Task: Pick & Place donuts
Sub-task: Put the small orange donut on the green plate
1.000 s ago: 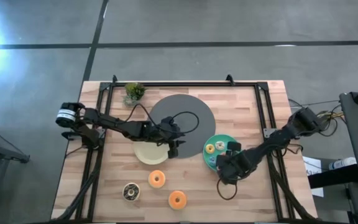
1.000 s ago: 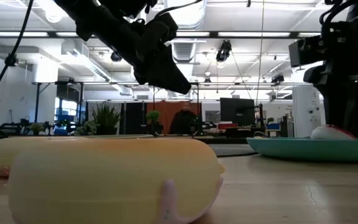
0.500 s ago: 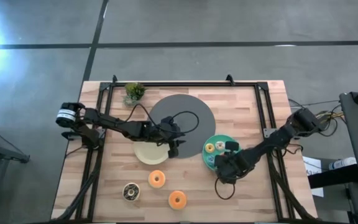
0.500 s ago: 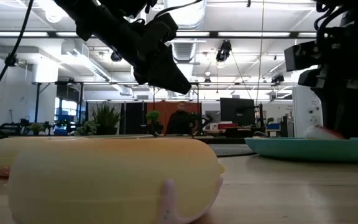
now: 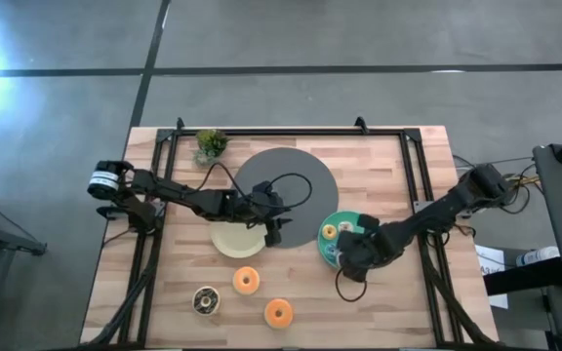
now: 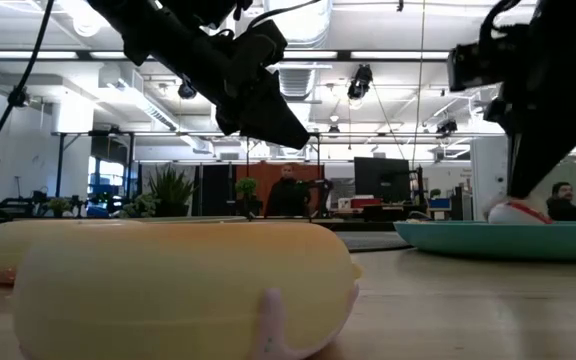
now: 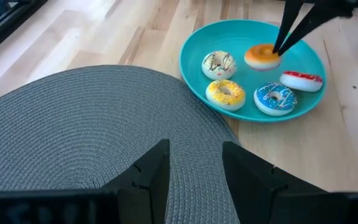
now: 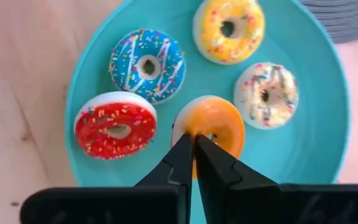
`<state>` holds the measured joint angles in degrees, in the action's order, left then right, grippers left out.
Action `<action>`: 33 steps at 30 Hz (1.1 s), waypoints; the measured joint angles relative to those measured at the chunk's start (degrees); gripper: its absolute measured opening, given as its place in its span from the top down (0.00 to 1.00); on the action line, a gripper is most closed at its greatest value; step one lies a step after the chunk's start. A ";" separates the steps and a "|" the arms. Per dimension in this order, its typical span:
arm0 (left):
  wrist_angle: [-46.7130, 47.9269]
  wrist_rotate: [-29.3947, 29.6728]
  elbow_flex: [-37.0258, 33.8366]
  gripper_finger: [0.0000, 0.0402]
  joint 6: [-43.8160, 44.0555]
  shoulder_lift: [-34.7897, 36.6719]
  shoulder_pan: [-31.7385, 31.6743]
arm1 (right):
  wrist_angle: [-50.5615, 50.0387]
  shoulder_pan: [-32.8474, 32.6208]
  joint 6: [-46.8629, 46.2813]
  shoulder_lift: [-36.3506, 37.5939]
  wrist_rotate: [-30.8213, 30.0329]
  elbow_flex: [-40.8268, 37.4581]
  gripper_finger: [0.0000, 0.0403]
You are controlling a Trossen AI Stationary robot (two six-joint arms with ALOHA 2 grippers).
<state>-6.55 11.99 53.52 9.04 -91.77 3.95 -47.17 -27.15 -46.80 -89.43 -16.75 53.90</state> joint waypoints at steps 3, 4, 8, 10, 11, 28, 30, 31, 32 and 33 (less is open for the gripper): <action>-0.04 -0.02 0.00 0.70 0.00 0.00 0.00 | -0.68 -0.01 -3.29 2.39 -0.11 0.19 0.98; -0.04 -0.02 0.00 0.70 0.00 0.00 -0.02 | -0.63 0.05 -5.17 3.51 -0.13 0.19 0.98; -0.77 -0.10 0.01 0.70 0.00 -0.06 -0.07 | 0.72 0.69 -19.71 10.31 -1.85 -0.94 0.98; -2.72 -0.22 0.02 0.70 -0.07 -0.50 -0.09 | 2.78 0.37 -31.42 14.71 -6.85 -2.84 0.98; -4.31 -0.44 0.02 0.70 -0.19 -0.87 -0.09 | 4.45 -0.11 -38.09 17.20 -10.43 -4.17 0.98; -27.81 4.73 10.78 0.70 0.03 -15.62 -0.09 | 29.43 0.69 -71.42 18.85 -49.35 -14.53 0.98; -25.86 5.66 13.02 0.70 -0.09 -16.53 -0.10 | 29.60 0.66 -71.34 18.02 -49.47 -13.72 0.98; -25.77 5.83 14.37 0.70 -0.10 -17.10 -0.24 | 29.49 0.61 -71.34 17.67 -49.47 -13.55 0.98; -24.87 6.38 15.20 0.70 -0.28 -17.32 -0.26 | 29.41 0.54 -71.34 17.18 -49.49 -13.16 0.98; -23.46 7.11 16.06 0.70 -0.56 -17.65 -0.31 | 29.60 0.54 -71.34 16.90 -49.53 -12.82 0.98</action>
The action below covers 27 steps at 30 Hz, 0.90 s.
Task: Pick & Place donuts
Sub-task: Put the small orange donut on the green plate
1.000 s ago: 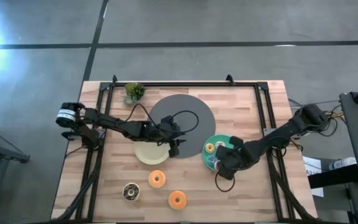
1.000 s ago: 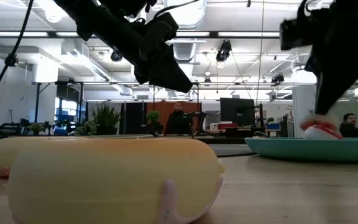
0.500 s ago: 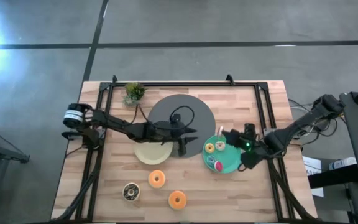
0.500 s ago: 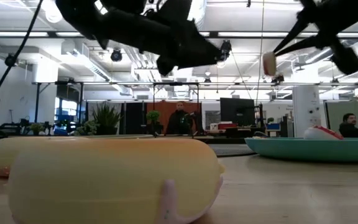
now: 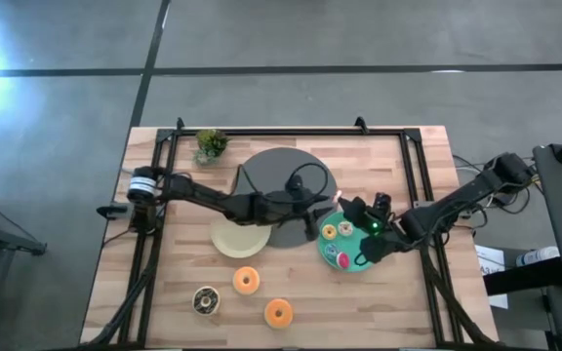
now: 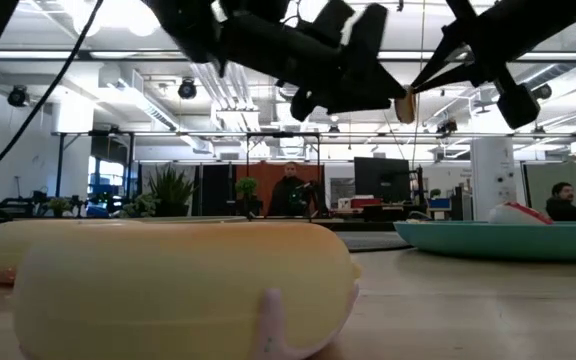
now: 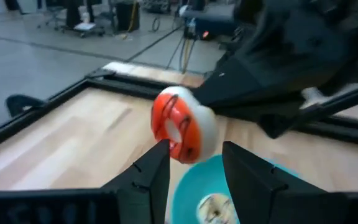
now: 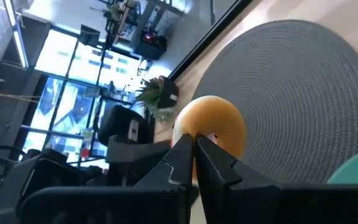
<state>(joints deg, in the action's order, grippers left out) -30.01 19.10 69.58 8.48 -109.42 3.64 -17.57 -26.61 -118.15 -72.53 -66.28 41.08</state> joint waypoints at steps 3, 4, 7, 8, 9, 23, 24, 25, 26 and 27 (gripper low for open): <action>2.07 1.99 2.68 0.70 -0.95 -1.94 -0.17 | -0.18 0.04 -0.14 -0.03 -1.62 0.24 0.98; 3.73 2.38 3.21 0.70 -0.86 -2.14 -0.21 | -0.03 0.04 0.06 0.05 -1.99 0.37 0.98; 5.09 2.40 4.73 0.70 0.27 -2.63 -0.19 | -0.12 0.00 0.82 0.56 -2.86 0.38 0.98; 5.10 2.58 4.81 0.70 0.42 -2.50 -0.17 | -0.04 0.00 0.90 0.64 -3.02 0.38 0.98; 4.79 2.90 4.85 0.70 0.43 -2.48 -0.17 | -0.09 0.00 0.90 0.70 -3.02 0.38 0.98; 4.11 3.63 6.28 0.70 1.61 -2.50 -0.70 | 0.09 0.21 -0.71 0.37 -3.13 0.46 0.98; 4.11 3.66 6.30 0.70 1.63 -2.50 -0.70 | 0.13 0.30 -0.80 0.37 -3.13 0.46 0.98; 4.05 3.67 6.30 0.70 1.77 -2.50 -0.70 | 0.18 0.44 -0.83 0.37 -3.13 0.46 0.98; 4.07 3.67 6.29 0.70 2.25 -2.50 -0.74 | 0.18 0.46 -0.83 0.37 -3.13 0.46 0.98; 4.13 3.67 6.23 0.70 2.74 -2.50 -0.76 | 0.13 0.56 -0.82 0.37 -3.10 0.46 0.98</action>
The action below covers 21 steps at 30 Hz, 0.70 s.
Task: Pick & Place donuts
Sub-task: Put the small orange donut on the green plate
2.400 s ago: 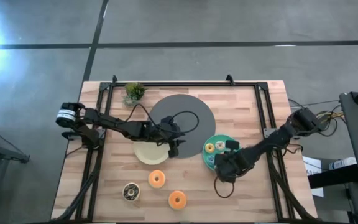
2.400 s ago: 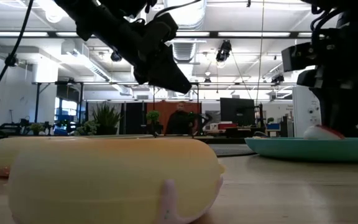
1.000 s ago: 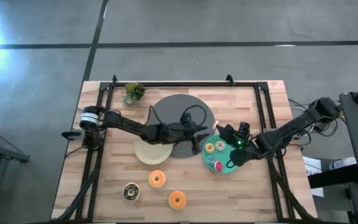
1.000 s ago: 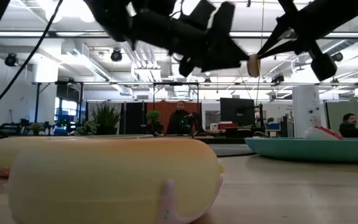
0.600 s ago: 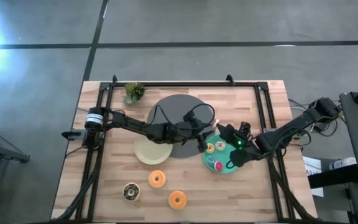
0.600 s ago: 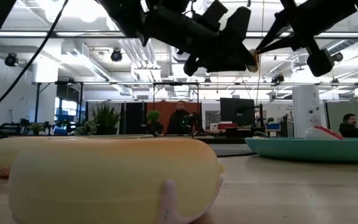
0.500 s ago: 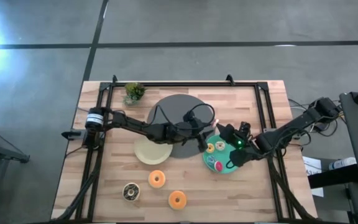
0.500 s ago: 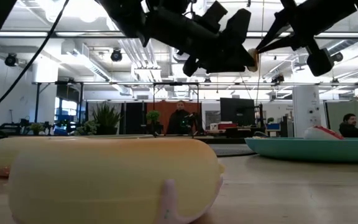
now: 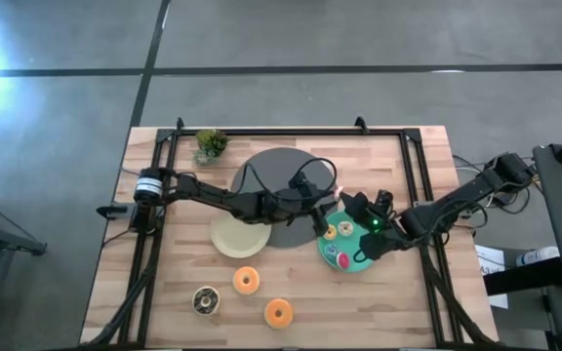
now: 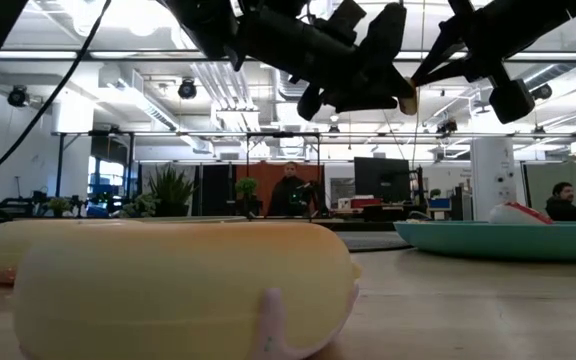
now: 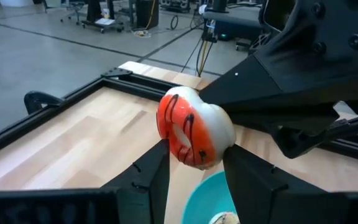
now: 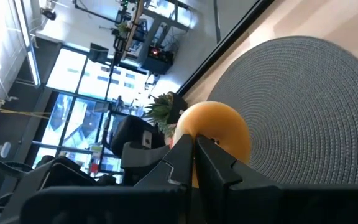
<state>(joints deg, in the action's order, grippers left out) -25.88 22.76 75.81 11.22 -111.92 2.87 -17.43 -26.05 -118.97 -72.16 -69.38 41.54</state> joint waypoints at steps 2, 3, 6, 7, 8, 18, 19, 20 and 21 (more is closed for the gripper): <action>0.23 -0.08 -0.02 0.70 0.95 0.00 0.00 | 0.00 0.21 0.27 0.00 0.07 0.00 0.98; 0.19 -0.28 -0.02 0.70 1.26 0.00 0.00 | -0.05 0.33 0.32 0.00 0.08 0.00 0.98; 0.21 -0.44 -0.02 0.70 1.48 0.00 0.21 | -0.17 0.59 0.45 0.00 0.20 -0.03 0.98; 0.29 -0.44 -0.03 0.70 1.49 0.00 0.24 | -0.18 0.64 0.51 0.00 0.20 -0.04 0.98; 0.34 -0.43 -0.04 0.70 1.56 0.00 0.24 | -0.18 0.62 0.51 0.00 0.24 -0.04 0.98; 1.87 -0.64 -0.11 0.63 3.24 0.00 0.24 | -0.31 0.60 0.84 -0.02 0.55 -0.07 0.98; 1.87 -0.63 -0.11 0.62 3.24 0.00 0.24 | -0.31 0.58 0.84 -0.02 0.55 -0.07 0.98; 1.87 -0.65 -0.11 0.60 3.24 0.00 0.24 | -0.29 0.58 0.68 -0.02 0.53 -0.07 0.98; 1.91 -0.63 -0.11 0.59 3.24 0.00 0.21 | -0.27 0.58 0.64 -0.02 0.51 -0.07 0.98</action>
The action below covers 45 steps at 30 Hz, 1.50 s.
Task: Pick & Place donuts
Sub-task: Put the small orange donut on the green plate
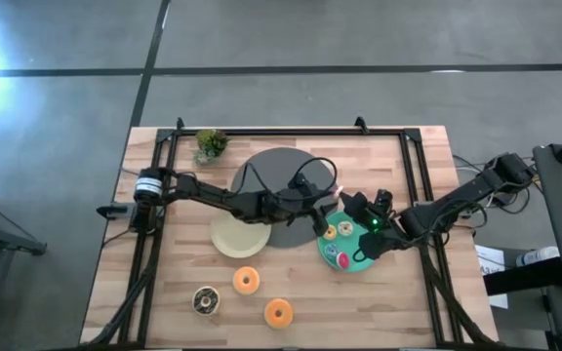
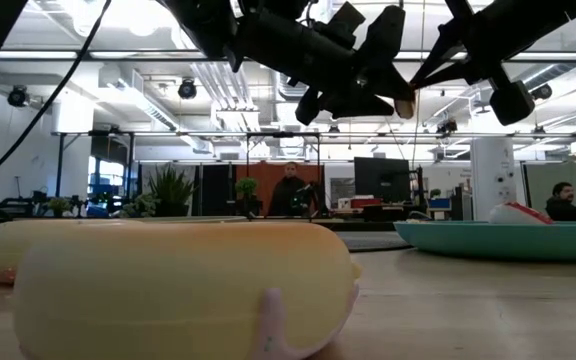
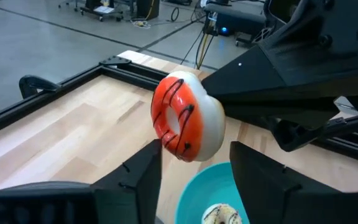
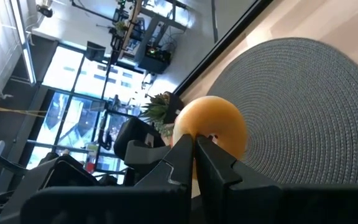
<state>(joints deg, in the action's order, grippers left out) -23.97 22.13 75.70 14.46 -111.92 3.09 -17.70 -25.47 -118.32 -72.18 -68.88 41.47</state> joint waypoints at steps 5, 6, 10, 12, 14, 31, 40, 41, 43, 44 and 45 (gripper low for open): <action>-1.49 0.01 0.00 0.56 -0.42 -0.47 -0.45 | 0.62 0.00 -0.05 0.00 -0.09 0.00 0.98; -2.79 0.00 0.00 0.56 -0.94 -0.75 -0.50 | 0.62 0.00 -0.06 0.00 -0.07 0.03 0.98; -3.42 -0.63 1.21 0.56 -2.05 -1.87 -0.56 | 0.71 0.00 -0.02 -0.02 0.11 0.25 0.98; -2.86 -0.60 1.61 0.57 -3.15 -1.90 -0.52 | 0.36 0.00 -0.12 -0.02 0.15 0.22 0.98; -1.98 -0.14 1.94 0.59 -4.36 -1.89 -0.45 | 0.06 0.00 -0.20 -0.02 0.49 0.22 0.98; 3.89 0.27 1.90 0.99 -10.37 -1.62 -0.35 | -12.41 -0.57 4.75 4.76 18.20 0.05 0.91; 4.99 -2.98 1.88 0.99 -18.86 -2.61 1.84 | -30.85 -0.52 7.94 15.21 22.54 2.63 0.64; 5.06 -3.45 1.88 0.99 -20.71 -3.19 2.41 | -32.73 -0.50 8.39 16.47 21.88 3.15 0.62; 4.99 -4.81 1.86 0.99 -24.74 -4.42 3.61 | -35.75 -0.52 8.59 18.96 19.65 4.24 0.58; 4.58 -5.19 1.89 0.99 -26.87 -5.27 4.13 | -37.44 -0.52 8.59 20.18 18.38 4.75 0.57; 4.58 -5.56 2.32 0.99 -28.99 -6.10 4.57 | -38.91 -0.50 8.59 21.25 16.92 5.38 0.56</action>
<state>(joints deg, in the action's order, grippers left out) -19.39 16.57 78.02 -14.54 -118.02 7.65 -56.60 -25.98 -109.73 -50.94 -51.96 46.86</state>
